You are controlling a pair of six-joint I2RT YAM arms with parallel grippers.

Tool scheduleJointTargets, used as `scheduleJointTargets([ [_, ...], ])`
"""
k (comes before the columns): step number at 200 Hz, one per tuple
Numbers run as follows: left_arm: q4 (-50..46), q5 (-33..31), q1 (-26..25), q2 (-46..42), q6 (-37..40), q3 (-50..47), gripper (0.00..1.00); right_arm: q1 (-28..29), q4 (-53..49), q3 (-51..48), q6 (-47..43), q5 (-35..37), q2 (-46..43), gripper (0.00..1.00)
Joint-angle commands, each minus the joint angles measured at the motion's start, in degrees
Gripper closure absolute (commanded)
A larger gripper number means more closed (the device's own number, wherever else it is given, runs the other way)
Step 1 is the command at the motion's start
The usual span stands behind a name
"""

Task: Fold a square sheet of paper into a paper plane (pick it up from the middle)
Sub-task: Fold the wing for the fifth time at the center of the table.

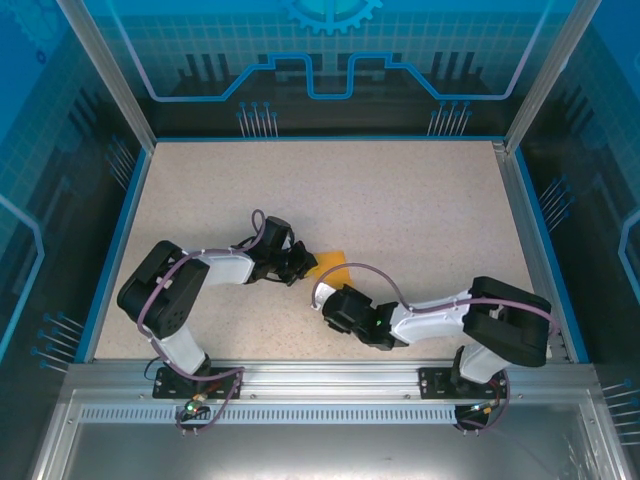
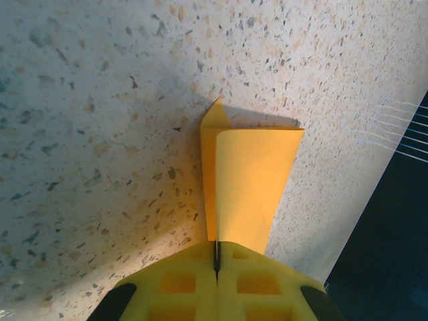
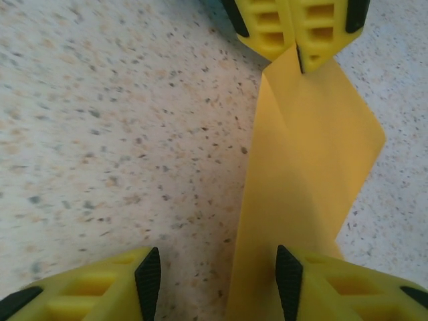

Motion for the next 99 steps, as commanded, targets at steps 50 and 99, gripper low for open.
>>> scheduleJointTargets([
  [50,-1.29,1.16,-0.01,-1.07,-0.31,1.33,0.94,0.65,4.48,2.30,-2.88,6.20,4.41,0.64],
  [99,-2.52,0.83,-0.05,-1.56,0.18,1.93,0.88,-0.04,5.79,1.90,-2.45,6.74,5.33,0.78],
])
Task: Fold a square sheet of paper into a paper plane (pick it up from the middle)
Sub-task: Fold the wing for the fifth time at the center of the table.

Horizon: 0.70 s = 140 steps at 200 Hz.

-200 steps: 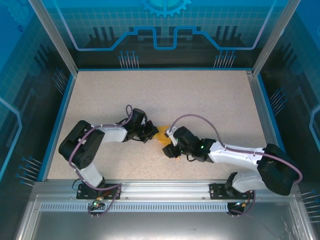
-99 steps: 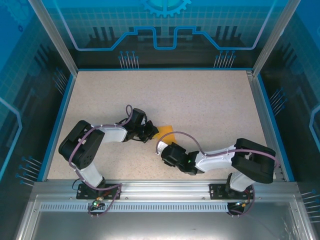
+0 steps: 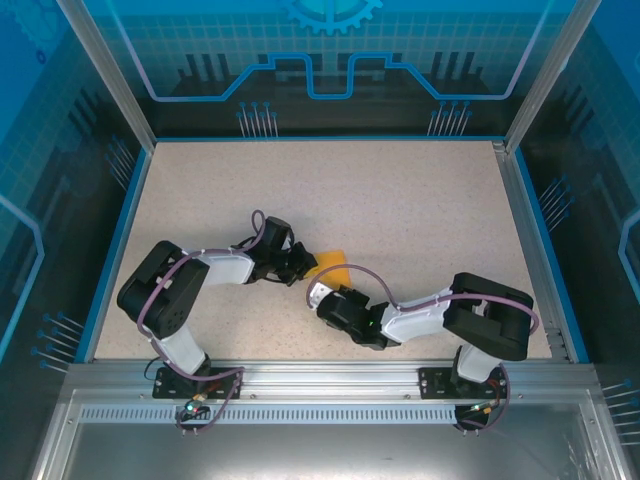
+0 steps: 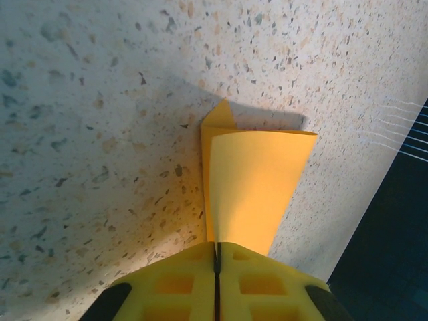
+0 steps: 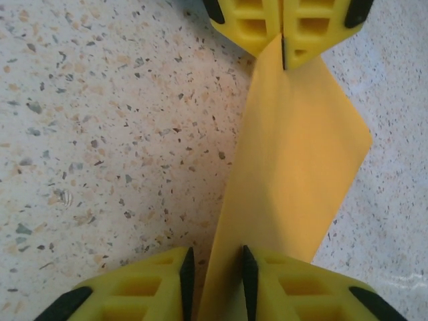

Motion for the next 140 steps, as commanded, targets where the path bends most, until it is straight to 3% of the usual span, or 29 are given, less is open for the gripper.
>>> scheduleJointTargets([
  [1,-1.86,0.84,-0.07,-1.52,0.12,1.89,0.88,-0.04,2.60,0.82,0.40,1.75,0.34,0.78],
  [30,-2.56,-0.11,0.00,-1.54,0.25,1.99,0.75,-1.64,2.59,-0.30,1.85,1.60,-0.70,0.86],
  [43,-2.63,-0.18,0.00,-1.15,0.25,2.49,0.62,-2.86,4.49,-0.92,2.59,0.09,-1.43,0.88],
  [61,-2.59,-0.01,0.01,-0.31,0.07,3.21,0.52,-3.98,6.72,-2.54,3.19,-2.12,-2.25,0.89],
  [93,-2.73,-0.31,0.10,0.87,0.02,4.36,0.45,-5.00,10.89,-5.12,3.66,-3.47,-3.04,0.89],
  [140,-4.21,0.06,0.09,1.87,-0.17,5.49,0.42,-6.46,13.09,-6.16,5.65,-3.65,-3.61,0.90],
])
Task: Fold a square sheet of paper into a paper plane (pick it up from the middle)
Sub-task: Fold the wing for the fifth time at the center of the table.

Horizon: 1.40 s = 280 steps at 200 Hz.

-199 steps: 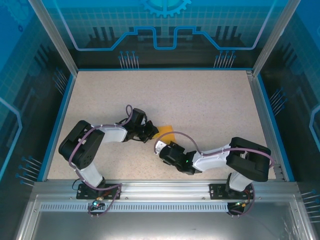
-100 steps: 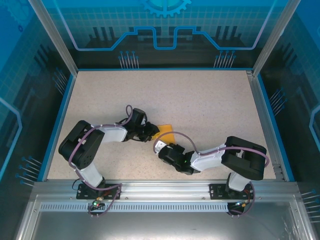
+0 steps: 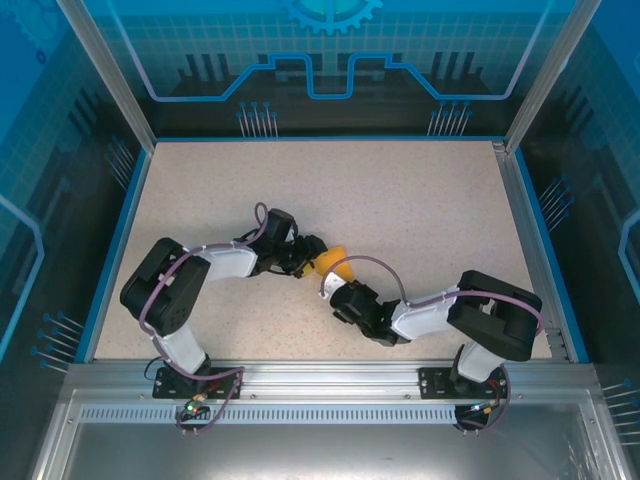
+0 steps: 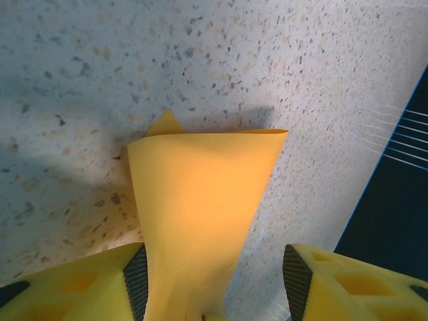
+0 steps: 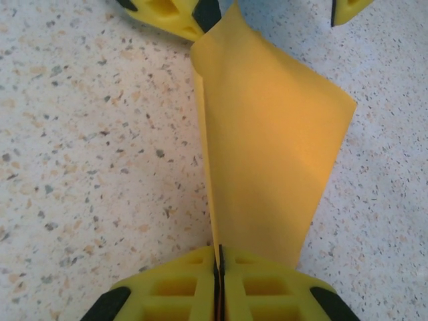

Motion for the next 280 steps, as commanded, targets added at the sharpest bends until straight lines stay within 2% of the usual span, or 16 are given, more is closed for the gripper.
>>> scheduleJointTargets([
  [1,-2.51,0.18,0.09,0.38,-0.17,0.74,0.42,-1.15,3.86,-0.98,2.48,-0.33,-1.69,0.90],
  [53,-3.21,-1.60,0.10,-1.16,-0.61,-0.60,0.34,-2.46,7.94,-3.61,5.56,-1.75,-3.52,0.91],
  [95,-0.98,1.03,0.11,1.16,-1.32,1.37,0.33,-2.52,10.19,-4.23,3.84,-4.39,-3.19,0.91],
  [120,-1.88,1.88,0.14,2.84,-1.40,2.54,0.37,-2.70,11.99,-4.78,3.96,-4.61,-3.07,0.91],
  [158,-3.61,1.77,0.12,3.25,-1.03,3.18,0.50,-2.70,13.50,-5.40,3.93,-5.27,-2.49,0.90],
  [188,-5.63,1.65,0.11,3.36,-0.17,3.99,0.53,-2.75,12.72,-5.02,3.65,-5.72,-1.79,0.89],
  [216,-6.77,1.71,0.12,3.28,0.40,4.72,0.62,-2.76,12.44,-5.15,3.77,-5.36,-1.42,0.88],
  [253,-10.02,1.19,0.17,3.18,2.19,5.61,0.85,-2.70,10.18,-4.80,4.53,-5.69,-1.42,0.83],
  [280,-10.74,1.11,0.33,3.19,2.34,5.88,0.94,-2.55,7.28,-4.20,4.94,-5.89,-1.66,0.79],
])
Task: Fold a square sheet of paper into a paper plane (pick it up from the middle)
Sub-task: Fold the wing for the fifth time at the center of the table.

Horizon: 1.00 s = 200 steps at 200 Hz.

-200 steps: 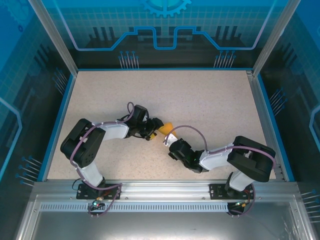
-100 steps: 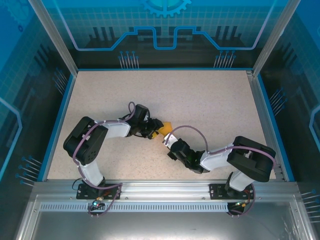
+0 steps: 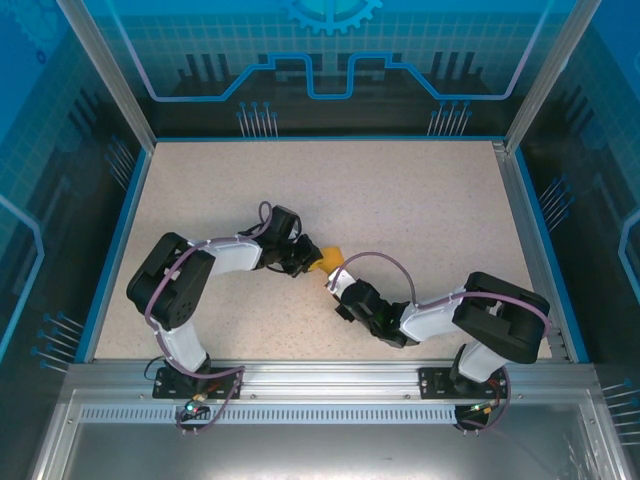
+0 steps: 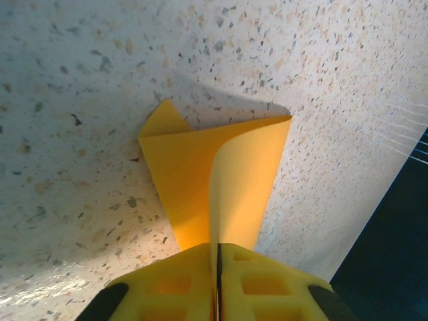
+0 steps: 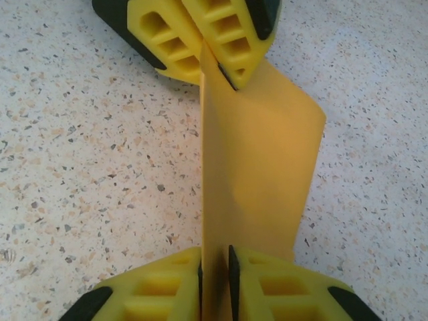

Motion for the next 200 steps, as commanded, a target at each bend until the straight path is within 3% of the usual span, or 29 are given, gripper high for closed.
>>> scheduleJointTargets([
  [1,-3.07,0.49,0.32,0.67,1.09,1.47,0.94,-0.46,-2.69,0.47,1.14,-0.62,0.32,0.79],
  [127,-3.04,0.03,0.27,-0.24,0.89,1.14,0.95,-0.28,-4.71,0.85,2.25,0.51,-0.59,0.87],
  [200,-2.99,0.21,0.33,0.21,0.88,1.12,0.95,-0.30,-5.79,0.89,3.11,-1.66,-3.45,0.77],
])
